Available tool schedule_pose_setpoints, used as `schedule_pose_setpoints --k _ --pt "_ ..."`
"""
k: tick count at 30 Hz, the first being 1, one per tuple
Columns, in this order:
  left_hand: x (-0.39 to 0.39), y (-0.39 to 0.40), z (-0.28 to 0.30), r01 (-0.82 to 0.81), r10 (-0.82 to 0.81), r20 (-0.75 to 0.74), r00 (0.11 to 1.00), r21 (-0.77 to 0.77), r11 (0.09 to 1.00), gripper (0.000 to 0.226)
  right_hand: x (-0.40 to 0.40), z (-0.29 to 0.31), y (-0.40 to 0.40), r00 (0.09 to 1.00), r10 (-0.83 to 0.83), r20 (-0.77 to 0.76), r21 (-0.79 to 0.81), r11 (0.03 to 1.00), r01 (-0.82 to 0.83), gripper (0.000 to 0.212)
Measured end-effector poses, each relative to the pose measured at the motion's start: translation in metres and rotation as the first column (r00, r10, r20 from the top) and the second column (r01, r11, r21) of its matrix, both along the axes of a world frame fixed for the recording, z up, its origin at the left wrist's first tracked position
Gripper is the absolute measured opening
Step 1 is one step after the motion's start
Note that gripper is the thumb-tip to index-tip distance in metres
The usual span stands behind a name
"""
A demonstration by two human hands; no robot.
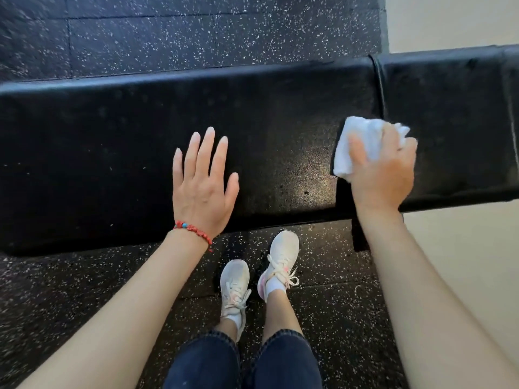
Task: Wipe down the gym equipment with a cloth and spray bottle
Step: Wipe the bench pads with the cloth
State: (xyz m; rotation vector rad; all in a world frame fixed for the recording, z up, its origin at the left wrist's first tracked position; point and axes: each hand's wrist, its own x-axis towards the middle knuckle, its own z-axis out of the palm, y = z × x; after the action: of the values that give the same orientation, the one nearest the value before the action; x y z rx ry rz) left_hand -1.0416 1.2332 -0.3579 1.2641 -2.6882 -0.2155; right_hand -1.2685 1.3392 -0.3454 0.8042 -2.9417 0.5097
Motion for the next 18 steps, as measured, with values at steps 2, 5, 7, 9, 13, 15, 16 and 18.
schedule_pose_setpoints --k 2,5,7,9,13,15,16,18 --pt "-0.001 0.000 0.001 0.001 -0.001 0.000 1.000 -0.002 1.000 0.051 0.011 0.002 -0.004 0.996 -0.079 0.046 0.044 0.996 0.077 0.047" --pt "0.000 0.000 0.000 0.009 -0.009 0.007 1.000 0.000 1.000 0.051 0.065 0.001 -0.018 0.996 0.087 0.008 0.018 0.996 -0.087 0.048" --pt "0.001 0.000 0.000 0.011 -0.011 0.008 1.000 0.001 1.000 0.051 0.100 -0.003 -0.017 0.973 0.223 -0.053 -0.056 0.973 -0.226 0.040" --pt "0.000 -0.001 0.001 0.011 -0.011 -0.001 1.000 -0.001 1.000 0.050 0.108 -0.004 -0.014 0.938 0.334 -0.089 -0.069 0.938 -0.341 0.042" --pt "-0.008 0.006 0.007 -0.007 0.008 -0.035 0.999 0.014 1.000 0.049 0.070 -0.007 0.010 0.915 0.374 -0.155 -0.046 0.922 -0.384 0.038" --pt "-0.015 0.012 0.010 0.020 -0.019 -0.038 0.999 0.032 0.999 0.049 0.049 -0.007 0.029 0.958 0.255 -0.131 -0.059 0.963 -0.265 0.037" --pt "-0.020 0.016 0.011 0.042 -0.041 -0.036 0.999 0.037 0.998 0.049 0.040 -0.006 0.037 0.969 0.219 -0.118 -0.059 0.972 -0.227 0.037" --pt "-0.031 0.024 0.013 0.067 -0.066 -0.029 0.997 0.040 0.997 0.050 0.024 0.000 0.049 0.973 0.221 -0.070 -0.049 0.973 -0.224 0.037"
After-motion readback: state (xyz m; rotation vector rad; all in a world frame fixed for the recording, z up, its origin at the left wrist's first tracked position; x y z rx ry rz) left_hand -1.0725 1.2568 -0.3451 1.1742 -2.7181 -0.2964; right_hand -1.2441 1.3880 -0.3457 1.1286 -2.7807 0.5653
